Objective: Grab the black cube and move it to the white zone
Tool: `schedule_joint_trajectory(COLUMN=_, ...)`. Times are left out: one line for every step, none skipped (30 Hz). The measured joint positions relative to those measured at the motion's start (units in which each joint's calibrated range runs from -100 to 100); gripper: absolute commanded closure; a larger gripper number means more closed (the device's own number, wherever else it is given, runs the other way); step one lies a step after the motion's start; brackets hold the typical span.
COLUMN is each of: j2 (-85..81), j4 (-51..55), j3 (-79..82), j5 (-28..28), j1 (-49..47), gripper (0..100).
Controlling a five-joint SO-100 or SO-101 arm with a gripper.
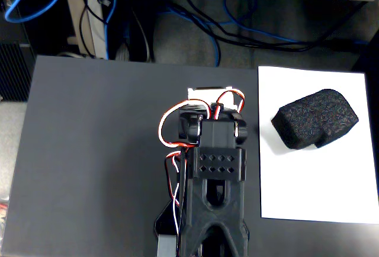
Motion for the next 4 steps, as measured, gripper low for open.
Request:
schedule_joint_trajectory(j2=0.0, j4=0.0, j3=0.0, j5=0.0, j1=0.0, gripper=99)
schedule_joint_trajectory(j2=0.0, j4=0.0, j3=0.0, j5=0.0, j1=0.0, gripper=99)
schedule_joint_trajectory(j2=0.0, j4=0.0, j3=0.0, j5=0.0, j1=0.0, gripper=99)
schedule_joint_trajectory(j2=0.0, j4=0.0, j3=0.0, j5=0.0, j1=0.0, gripper=99)
